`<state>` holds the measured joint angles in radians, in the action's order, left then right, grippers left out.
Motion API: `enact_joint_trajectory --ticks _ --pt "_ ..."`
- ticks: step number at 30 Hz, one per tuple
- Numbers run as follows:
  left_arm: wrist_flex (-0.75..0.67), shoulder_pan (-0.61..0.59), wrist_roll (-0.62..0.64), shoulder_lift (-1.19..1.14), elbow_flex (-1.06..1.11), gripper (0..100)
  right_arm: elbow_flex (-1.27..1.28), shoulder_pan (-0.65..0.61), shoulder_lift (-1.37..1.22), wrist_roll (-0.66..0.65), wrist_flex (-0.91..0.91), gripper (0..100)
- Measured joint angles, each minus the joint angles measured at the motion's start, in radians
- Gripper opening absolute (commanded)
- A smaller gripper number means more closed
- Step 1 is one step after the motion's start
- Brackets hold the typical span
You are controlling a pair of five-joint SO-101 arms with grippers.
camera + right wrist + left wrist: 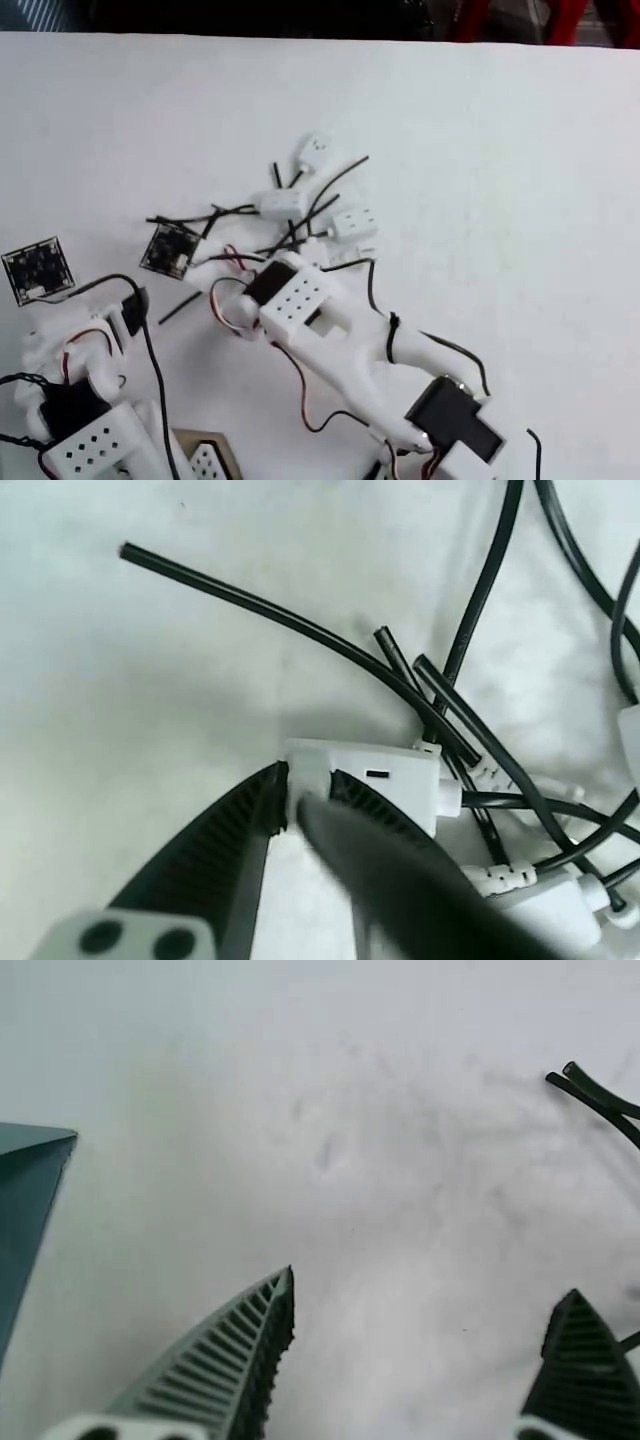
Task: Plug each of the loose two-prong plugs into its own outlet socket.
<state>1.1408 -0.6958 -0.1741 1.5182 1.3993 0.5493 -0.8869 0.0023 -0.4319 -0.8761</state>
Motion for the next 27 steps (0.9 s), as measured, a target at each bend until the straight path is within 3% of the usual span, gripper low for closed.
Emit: enact_joint_trajectory --ticks 17,27 --pt "0.0 0.0 0.0 0.0 0.003 38 -0.006 0.152 0.049 -0.064 -0.098 1.5" --pt "0.0 0.0 0.0 0.0 0.003 38 0.109 0.155 0.068 -0.245 -0.006 1.5"
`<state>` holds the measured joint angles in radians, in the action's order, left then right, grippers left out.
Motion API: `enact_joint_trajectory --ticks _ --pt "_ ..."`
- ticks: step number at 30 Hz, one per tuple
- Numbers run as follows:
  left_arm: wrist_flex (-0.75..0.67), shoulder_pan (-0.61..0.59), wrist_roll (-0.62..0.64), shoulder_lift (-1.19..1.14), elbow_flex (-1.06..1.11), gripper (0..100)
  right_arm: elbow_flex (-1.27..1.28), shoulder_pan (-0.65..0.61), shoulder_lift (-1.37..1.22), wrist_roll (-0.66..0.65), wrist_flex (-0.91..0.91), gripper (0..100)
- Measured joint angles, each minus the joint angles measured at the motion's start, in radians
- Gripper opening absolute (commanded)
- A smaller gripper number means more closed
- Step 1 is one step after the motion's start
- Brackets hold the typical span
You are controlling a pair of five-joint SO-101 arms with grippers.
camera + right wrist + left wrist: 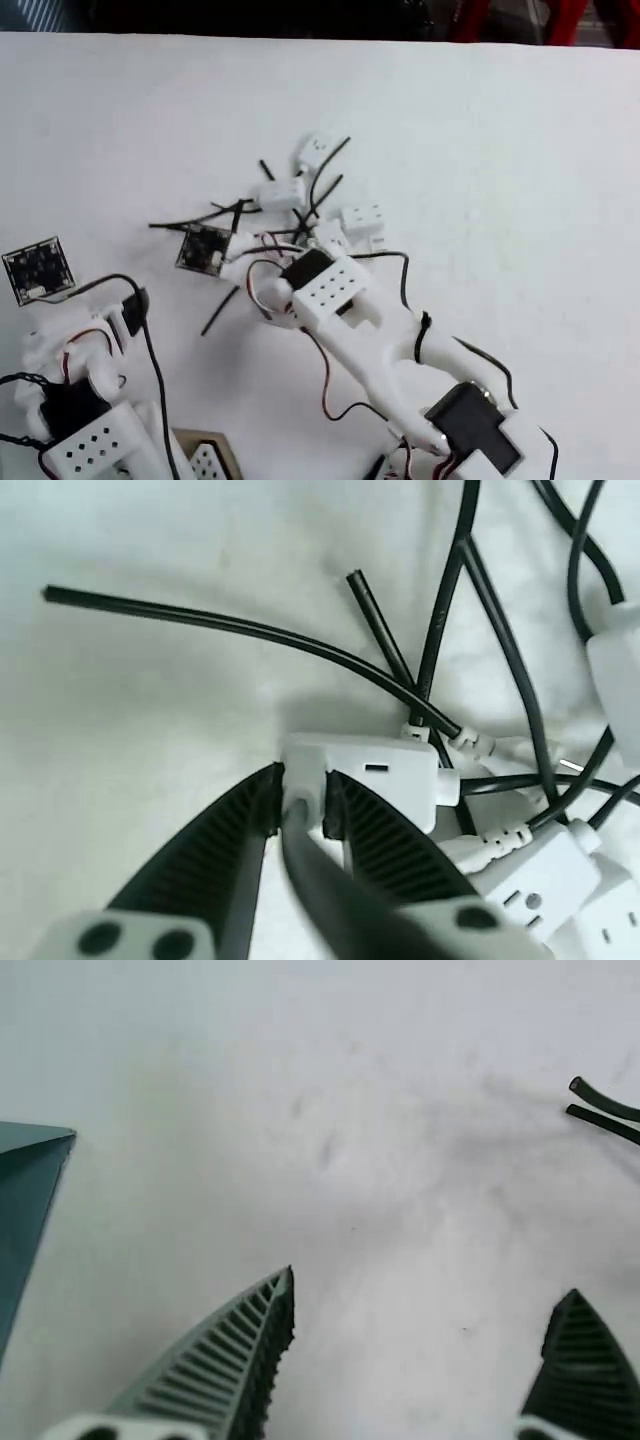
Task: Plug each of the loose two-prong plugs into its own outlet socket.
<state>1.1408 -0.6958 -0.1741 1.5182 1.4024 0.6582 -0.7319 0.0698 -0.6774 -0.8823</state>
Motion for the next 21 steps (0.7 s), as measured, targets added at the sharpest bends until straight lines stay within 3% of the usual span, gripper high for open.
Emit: enact_joint_trajectory --ticks 21 --pt "0.0 0.0 0.0 0.0 0.0 38 -0.02 0.032 -0.086 -0.009 0.018 1.5"
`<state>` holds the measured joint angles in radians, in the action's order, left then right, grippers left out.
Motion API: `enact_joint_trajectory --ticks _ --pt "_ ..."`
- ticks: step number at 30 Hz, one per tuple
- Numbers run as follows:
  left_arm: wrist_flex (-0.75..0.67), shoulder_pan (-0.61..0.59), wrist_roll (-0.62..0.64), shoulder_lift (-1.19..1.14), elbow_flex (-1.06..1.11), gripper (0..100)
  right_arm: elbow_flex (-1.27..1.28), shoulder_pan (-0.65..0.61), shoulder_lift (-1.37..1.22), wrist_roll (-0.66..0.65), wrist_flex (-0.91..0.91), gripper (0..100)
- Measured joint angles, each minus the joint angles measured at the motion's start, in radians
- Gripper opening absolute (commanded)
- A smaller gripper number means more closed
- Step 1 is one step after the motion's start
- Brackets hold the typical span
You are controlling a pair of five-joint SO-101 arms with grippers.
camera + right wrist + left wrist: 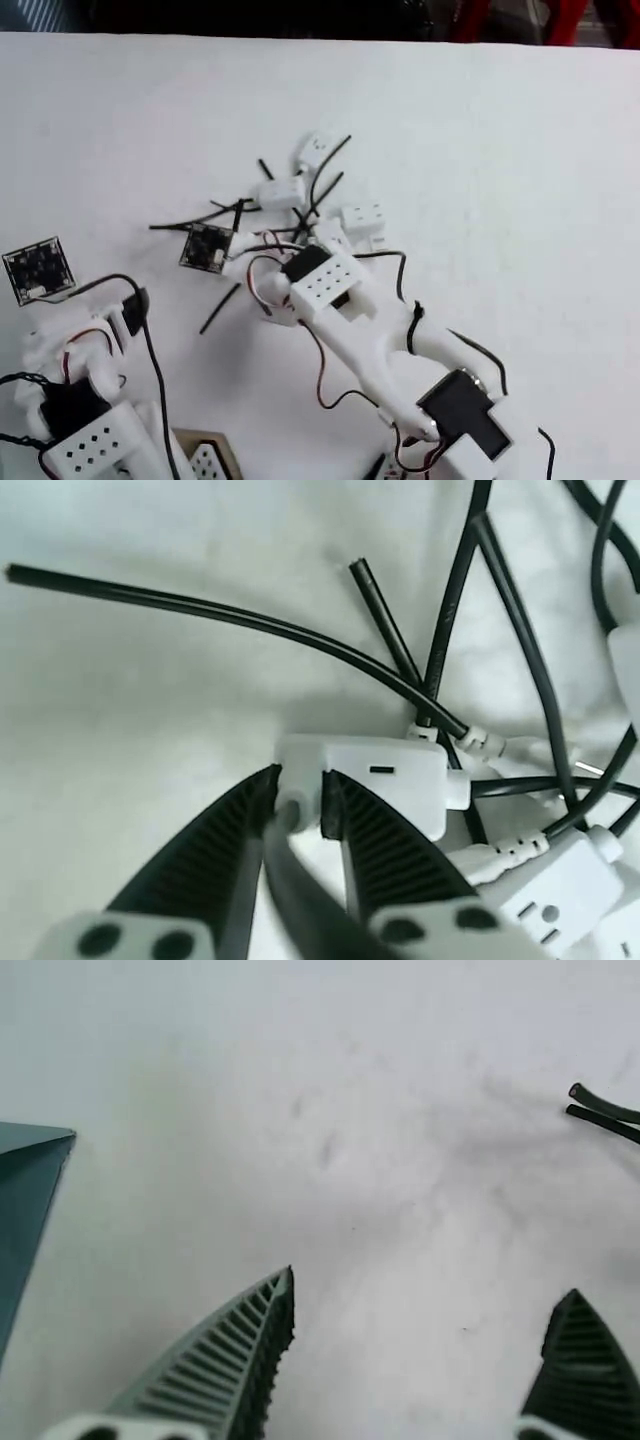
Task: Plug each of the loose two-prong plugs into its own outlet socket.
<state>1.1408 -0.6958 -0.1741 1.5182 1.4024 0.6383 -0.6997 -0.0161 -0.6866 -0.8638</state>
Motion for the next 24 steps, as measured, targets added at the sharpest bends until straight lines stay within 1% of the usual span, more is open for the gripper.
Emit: enact_joint_trajectory --ticks 5,8,11,16,20,24 --pt "0.0 0.0 0.0 0.0 0.0 38 -0.003 0.0 -0.002 0.0 -0.005 1.5" --pt "0.0 0.0 0.0 0.0 0.0 38 -0.032 -0.003 0.017 0.012 -0.066 1.5" --pt "0.0 0.0 0.0 0.0 0.0 38 -0.074 -0.028 0.089 0.109 -0.164 1.6" --pt "0.0 0.0 0.0 0.0 0.0 38 -0.143 -0.083 0.285 0.244 -0.356 1.6" --pt "0.0 0.0 0.0 0.0 0.0 38 -0.215 -0.101 0.443 0.319 -0.422 1.6" --pt "0.0 0.0 0.0 0.0 0.0 38 -0.288 -0.109 0.543 0.384 -0.433 1.6"
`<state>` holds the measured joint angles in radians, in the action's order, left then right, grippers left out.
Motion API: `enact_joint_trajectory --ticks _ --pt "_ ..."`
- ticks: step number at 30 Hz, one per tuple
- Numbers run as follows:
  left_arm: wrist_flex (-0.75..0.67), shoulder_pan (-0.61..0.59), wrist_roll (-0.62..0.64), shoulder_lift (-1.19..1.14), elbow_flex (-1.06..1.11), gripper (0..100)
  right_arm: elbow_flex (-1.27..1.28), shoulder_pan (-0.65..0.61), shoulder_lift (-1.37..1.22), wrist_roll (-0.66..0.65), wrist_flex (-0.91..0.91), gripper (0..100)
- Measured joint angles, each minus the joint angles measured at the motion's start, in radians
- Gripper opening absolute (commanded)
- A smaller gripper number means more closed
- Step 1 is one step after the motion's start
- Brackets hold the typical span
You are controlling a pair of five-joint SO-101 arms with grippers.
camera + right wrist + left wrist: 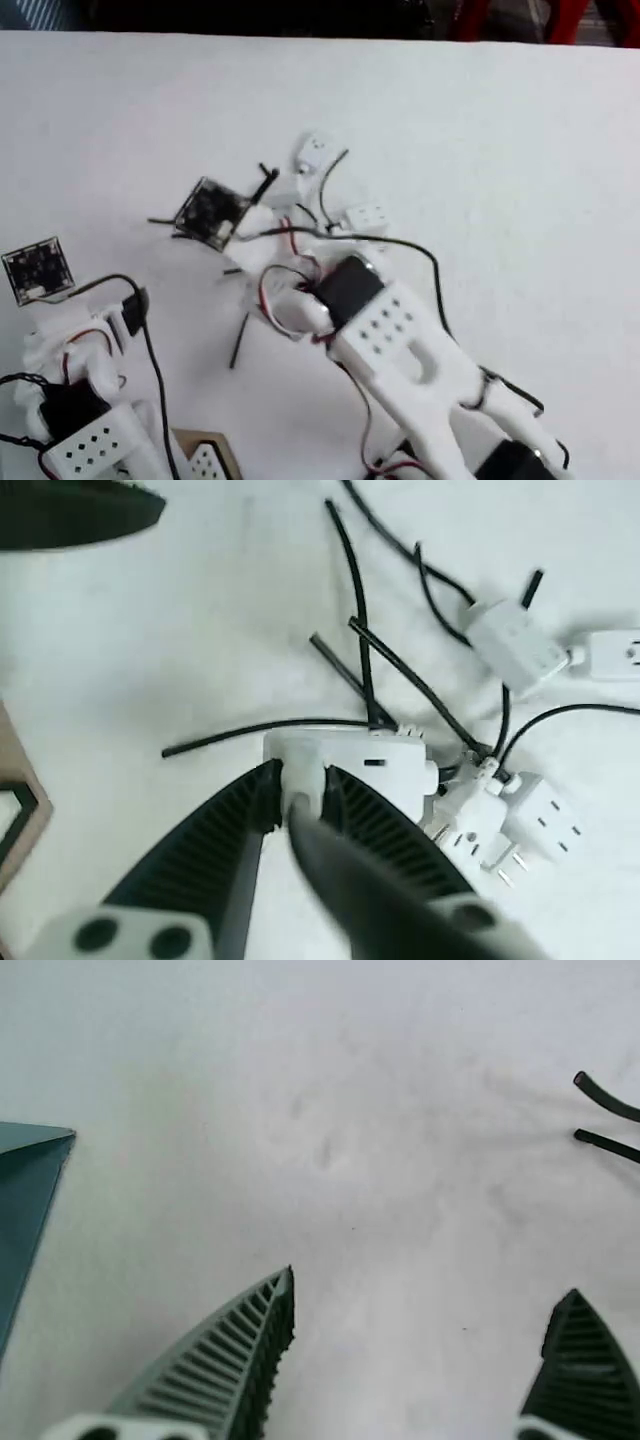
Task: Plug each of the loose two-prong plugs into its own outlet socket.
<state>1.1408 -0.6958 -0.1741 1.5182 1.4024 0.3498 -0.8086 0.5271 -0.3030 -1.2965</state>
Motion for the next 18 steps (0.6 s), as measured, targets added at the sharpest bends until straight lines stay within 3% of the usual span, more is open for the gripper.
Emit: enact_joint_trajectory --ticks 10,18 --pt "-0.025 0.0 0.0 0.0 0.018 38 -0.201 0.021 0.114 0.164 0.0 1.7" --pt "-0.025 0.0 0.0 0.0 0.018 38 -0.245 0.238 0.114 0.213 0.114 1.7"
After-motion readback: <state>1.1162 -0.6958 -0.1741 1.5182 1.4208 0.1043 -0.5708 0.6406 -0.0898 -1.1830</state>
